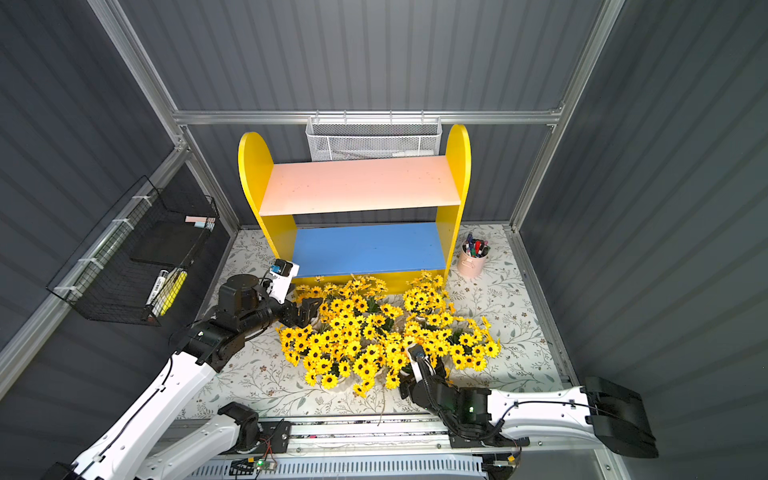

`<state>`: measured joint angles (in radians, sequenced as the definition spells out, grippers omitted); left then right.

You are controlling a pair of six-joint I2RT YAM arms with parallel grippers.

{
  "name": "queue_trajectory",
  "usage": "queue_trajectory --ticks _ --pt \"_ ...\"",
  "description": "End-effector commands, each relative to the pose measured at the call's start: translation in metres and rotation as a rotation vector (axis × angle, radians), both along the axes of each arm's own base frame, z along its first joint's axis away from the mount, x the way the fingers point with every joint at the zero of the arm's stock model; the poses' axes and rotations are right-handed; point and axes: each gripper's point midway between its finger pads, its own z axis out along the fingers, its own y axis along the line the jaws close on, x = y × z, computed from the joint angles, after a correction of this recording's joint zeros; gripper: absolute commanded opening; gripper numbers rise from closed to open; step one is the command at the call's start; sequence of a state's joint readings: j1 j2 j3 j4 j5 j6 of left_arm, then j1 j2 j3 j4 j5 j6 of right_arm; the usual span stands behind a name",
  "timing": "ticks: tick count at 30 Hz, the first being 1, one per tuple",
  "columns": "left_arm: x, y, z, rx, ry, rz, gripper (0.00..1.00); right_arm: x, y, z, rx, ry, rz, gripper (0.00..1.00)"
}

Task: Take the sunflower pots off the shelves
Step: Place the sunflower pot at the center of the board.

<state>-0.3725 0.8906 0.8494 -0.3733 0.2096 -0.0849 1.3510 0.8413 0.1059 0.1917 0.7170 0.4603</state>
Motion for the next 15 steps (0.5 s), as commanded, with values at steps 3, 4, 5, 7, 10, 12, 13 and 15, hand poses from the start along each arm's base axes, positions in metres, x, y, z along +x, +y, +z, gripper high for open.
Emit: queue_trajectory --ticks 3,4,5,7,10,12,13,15 --pt "-0.002 -0.002 0.008 -0.001 -0.073 -0.027 0.99 0.011 0.006 0.009 0.038 -0.051 -0.066 0.00" --pt "-0.003 -0.002 0.008 -0.003 -0.077 -0.027 0.99 0.011 0.008 0.009 0.023 -0.050 -0.067 0.00" --pt "-0.003 -0.002 0.007 -0.002 -0.079 -0.028 0.99 0.012 0.008 0.008 0.010 -0.047 -0.071 0.04" --pt "-0.003 -0.002 0.008 0.001 -0.086 -0.027 0.99 0.014 0.005 0.006 -0.010 -0.046 -0.104 0.38" --pt "-0.003 -0.001 0.007 0.006 -0.090 -0.024 0.99 0.013 0.004 0.004 -0.028 -0.025 -0.104 0.65" --pt "-0.004 -0.001 0.008 0.008 -0.092 -0.025 1.00 0.011 0.002 0.003 -0.039 -0.010 -0.100 0.82" --pt "-0.004 0.000 0.008 0.008 -0.094 -0.024 1.00 0.009 0.003 0.002 -0.043 -0.002 -0.084 0.89" --pt "-0.004 -0.001 0.008 0.008 -0.094 -0.026 0.99 0.004 0.002 0.000 -0.052 0.020 -0.073 0.99"
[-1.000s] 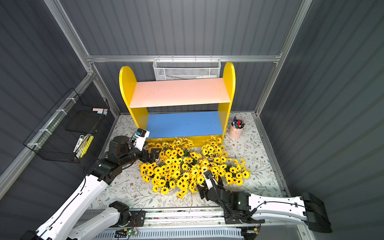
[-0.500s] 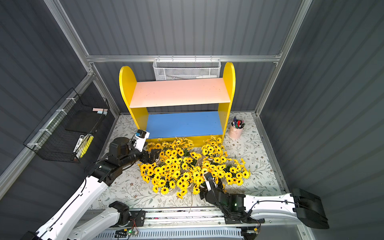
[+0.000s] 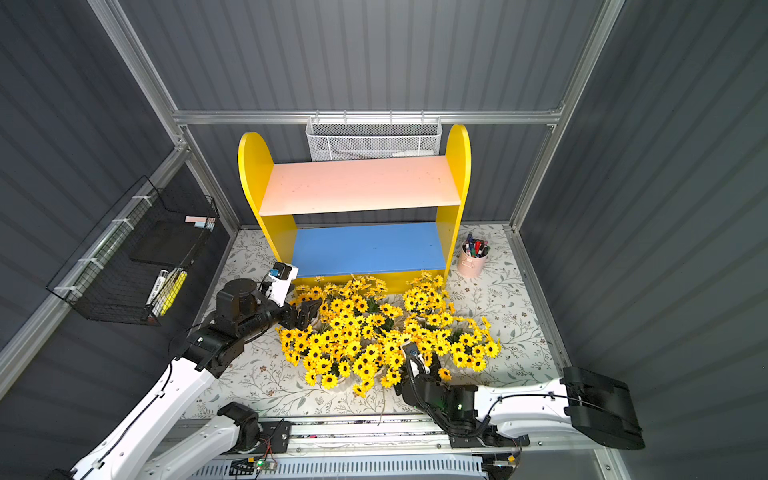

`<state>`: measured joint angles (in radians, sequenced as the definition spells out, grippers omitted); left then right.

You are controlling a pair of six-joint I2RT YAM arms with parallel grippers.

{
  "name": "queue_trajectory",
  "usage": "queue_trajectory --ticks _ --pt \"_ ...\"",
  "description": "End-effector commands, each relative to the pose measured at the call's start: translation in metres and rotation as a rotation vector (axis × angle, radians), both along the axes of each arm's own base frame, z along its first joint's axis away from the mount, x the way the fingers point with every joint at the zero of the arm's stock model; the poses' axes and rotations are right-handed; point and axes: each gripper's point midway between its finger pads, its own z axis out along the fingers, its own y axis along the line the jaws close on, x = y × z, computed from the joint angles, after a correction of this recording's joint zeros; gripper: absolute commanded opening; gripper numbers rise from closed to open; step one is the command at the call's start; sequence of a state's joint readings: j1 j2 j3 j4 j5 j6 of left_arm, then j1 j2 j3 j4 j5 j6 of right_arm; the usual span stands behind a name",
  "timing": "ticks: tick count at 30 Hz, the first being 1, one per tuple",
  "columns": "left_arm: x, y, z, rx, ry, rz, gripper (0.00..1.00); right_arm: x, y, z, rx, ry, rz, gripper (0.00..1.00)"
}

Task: Take the sunflower pots off the shelves
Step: Place the sunflower pot at the center of the board.

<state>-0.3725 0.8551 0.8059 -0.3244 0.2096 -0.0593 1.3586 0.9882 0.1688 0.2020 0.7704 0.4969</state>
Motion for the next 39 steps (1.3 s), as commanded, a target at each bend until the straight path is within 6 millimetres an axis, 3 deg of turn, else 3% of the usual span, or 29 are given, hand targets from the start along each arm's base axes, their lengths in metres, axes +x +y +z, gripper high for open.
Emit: queue_trajectory --ticks 1,9,20,29,34,39 --pt "-0.002 -0.002 0.008 0.004 -0.043 -0.016 0.99 -0.007 0.001 0.002 -0.001 0.026 0.011 0.99" --pt "-0.005 -0.003 0.010 0.001 -0.050 -0.028 1.00 -0.010 -0.005 0.003 -0.017 0.067 0.000 0.99" --pt "-0.007 -0.009 0.009 -0.002 -0.027 -0.057 0.99 -0.038 -0.027 -0.008 -0.090 0.351 -0.072 0.99" --pt "-0.009 -0.007 0.013 0.002 -0.039 -0.058 1.00 -0.054 -0.034 0.010 -0.110 0.456 -0.065 0.99" --pt "-0.010 -0.009 0.015 -0.001 -0.040 -0.068 0.99 -0.068 -0.021 0.030 -0.129 0.512 0.041 0.99" --pt "-0.012 -0.007 0.020 0.007 -0.064 -0.066 0.99 -0.075 -0.027 0.050 -0.161 0.525 0.084 0.99"
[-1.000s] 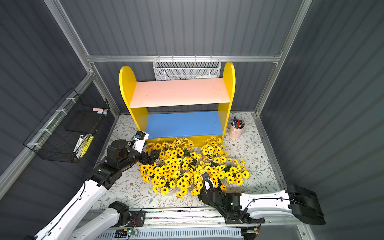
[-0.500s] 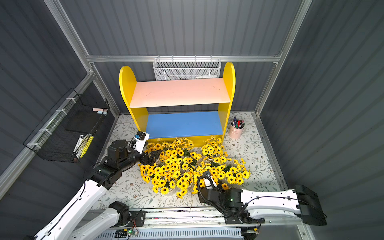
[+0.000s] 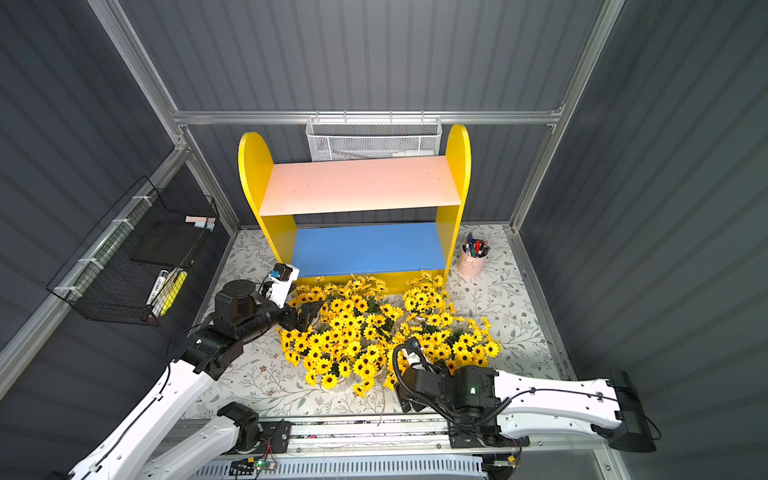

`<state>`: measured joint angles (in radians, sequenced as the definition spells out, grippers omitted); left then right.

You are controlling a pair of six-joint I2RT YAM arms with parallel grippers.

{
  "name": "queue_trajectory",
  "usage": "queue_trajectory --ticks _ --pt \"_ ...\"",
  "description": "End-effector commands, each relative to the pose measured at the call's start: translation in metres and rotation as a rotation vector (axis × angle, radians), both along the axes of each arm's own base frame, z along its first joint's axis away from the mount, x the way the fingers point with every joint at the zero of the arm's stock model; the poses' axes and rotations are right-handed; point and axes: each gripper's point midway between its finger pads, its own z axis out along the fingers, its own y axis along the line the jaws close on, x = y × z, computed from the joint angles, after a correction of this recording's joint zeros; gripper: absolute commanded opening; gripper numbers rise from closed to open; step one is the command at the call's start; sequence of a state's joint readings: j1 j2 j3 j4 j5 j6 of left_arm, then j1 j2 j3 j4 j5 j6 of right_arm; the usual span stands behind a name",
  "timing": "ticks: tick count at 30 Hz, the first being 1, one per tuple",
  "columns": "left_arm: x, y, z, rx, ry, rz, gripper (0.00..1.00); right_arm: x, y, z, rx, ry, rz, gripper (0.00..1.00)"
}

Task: Take the sunflower pots off the shelves
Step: Place the sunflower pot at the center of the board, then move the sunflower pot to the center of the board.

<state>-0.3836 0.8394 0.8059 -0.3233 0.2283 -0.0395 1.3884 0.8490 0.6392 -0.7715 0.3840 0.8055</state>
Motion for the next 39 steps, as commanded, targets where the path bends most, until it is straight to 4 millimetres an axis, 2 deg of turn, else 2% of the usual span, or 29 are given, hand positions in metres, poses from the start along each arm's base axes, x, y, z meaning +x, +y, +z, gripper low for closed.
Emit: queue_trajectory --ticks 1,5,9,12,15,17,18,20,21,23,24,26,29,31,33,34,36,39 --pt "-0.007 -0.001 0.016 0.007 -0.045 -0.028 0.99 -0.008 -0.017 0.010 -0.051 0.022 0.034 0.99" --pt "-0.008 0.000 0.019 0.010 -0.055 -0.026 0.99 0.003 -0.013 0.050 0.011 -0.088 0.064 0.99" --pt "-0.008 0.003 0.022 0.013 -0.066 -0.016 0.99 0.025 -0.008 0.105 0.076 -0.267 0.047 0.99" --pt "-0.009 0.002 0.022 0.013 -0.065 -0.017 0.99 0.049 -0.024 0.139 0.065 -0.394 -0.068 0.99" --pt "-0.009 0.002 0.022 0.012 -0.064 -0.019 0.99 0.081 -0.067 0.149 -0.042 -0.418 -0.264 0.99" --pt "-0.008 0.002 0.023 0.009 -0.065 -0.017 0.99 0.096 -0.086 0.145 -0.044 -0.386 -0.349 0.99" --pt "-0.008 0.002 0.023 0.009 -0.063 -0.017 0.99 0.103 -0.094 0.142 -0.030 -0.376 -0.385 0.95" --pt "-0.009 0.002 0.022 0.011 -0.060 -0.016 0.99 0.113 -0.118 0.144 -0.021 -0.390 -0.485 0.78" --pt "-0.009 0.002 0.022 0.011 -0.060 -0.015 1.00 0.117 -0.134 0.143 -0.031 -0.407 -0.552 0.61" --pt "-0.008 0.003 0.021 0.010 -0.058 -0.012 0.99 0.121 -0.160 0.135 -0.025 -0.404 -0.670 0.07" --pt "-0.008 0.002 0.021 0.009 -0.056 -0.013 1.00 0.120 -0.171 0.126 -0.020 -0.380 -0.721 0.00" --pt "-0.007 0.002 0.020 0.005 -0.053 -0.010 0.99 0.118 -0.191 0.104 -0.018 -0.321 -0.814 0.00" --pt "-0.005 0.006 0.018 0.013 -0.044 0.019 0.99 0.116 -0.207 0.076 0.038 -0.220 -0.908 0.00" --pt "-0.003 0.009 0.016 0.012 -0.033 0.042 0.99 0.119 -0.216 0.070 0.079 -0.189 -0.993 0.00" --pt "-0.003 0.010 0.011 -0.016 -0.003 0.062 0.99 0.131 -0.215 0.068 0.215 -0.135 -1.050 0.00" --pt "-0.003 0.010 0.011 -0.015 -0.001 0.064 0.99 0.133 -0.221 0.060 0.236 -0.112 -1.094 0.00" --pt "-0.001 0.009 0.015 -0.019 -0.015 0.068 1.00 0.131 -0.235 0.033 0.285 -0.028 -1.202 0.00" --pt "0.000 0.011 0.018 -0.020 -0.026 0.078 0.99 0.129 -0.245 -0.001 0.362 0.034 -1.278 0.00"
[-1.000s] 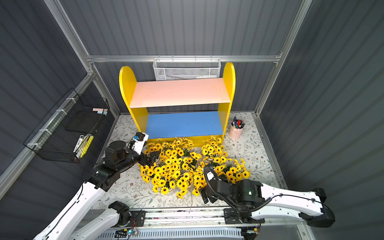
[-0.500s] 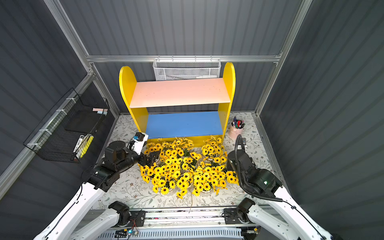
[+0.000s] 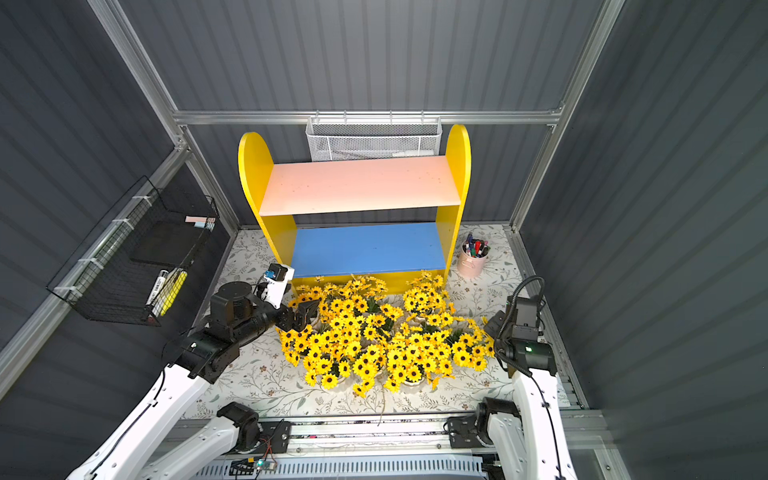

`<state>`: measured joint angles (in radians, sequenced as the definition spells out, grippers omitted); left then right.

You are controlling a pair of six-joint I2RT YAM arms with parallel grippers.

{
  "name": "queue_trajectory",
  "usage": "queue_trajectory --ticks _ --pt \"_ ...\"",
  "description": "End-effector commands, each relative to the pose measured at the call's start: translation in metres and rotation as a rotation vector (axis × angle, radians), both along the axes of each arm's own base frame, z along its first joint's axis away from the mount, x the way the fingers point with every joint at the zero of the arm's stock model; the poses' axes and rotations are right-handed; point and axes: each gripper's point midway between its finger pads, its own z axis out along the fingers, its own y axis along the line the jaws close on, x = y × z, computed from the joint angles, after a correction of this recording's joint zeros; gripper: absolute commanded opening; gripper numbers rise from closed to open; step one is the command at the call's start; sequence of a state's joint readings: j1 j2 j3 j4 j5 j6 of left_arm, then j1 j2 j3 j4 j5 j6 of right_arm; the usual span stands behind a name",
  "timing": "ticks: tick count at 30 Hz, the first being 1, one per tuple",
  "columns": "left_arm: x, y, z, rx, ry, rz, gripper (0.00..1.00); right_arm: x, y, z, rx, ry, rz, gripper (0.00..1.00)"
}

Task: Take the sunflower pots off the shelves
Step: Move the sunflower pot to the center of the board.

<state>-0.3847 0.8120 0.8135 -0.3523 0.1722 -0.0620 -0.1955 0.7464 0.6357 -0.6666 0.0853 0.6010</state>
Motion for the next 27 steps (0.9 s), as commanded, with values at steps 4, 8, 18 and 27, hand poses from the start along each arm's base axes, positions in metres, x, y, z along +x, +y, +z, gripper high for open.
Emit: queue_trajectory --ticks 4,8,18,27 --pt "0.001 0.000 0.013 -0.023 -0.022 0.017 0.99 -0.010 0.012 -0.056 0.208 0.052 -0.032 0.00" --pt "0.000 -0.002 0.011 -0.020 -0.018 0.009 0.99 -0.016 0.039 -0.072 0.322 0.087 0.071 0.00" --pt "0.003 -0.005 0.007 -0.014 -0.005 0.005 0.99 -0.020 0.075 -0.082 0.417 0.099 0.211 0.00" --pt "0.003 -0.004 0.004 -0.004 0.002 0.005 0.99 -0.027 0.100 -0.094 0.420 0.141 0.286 0.00"
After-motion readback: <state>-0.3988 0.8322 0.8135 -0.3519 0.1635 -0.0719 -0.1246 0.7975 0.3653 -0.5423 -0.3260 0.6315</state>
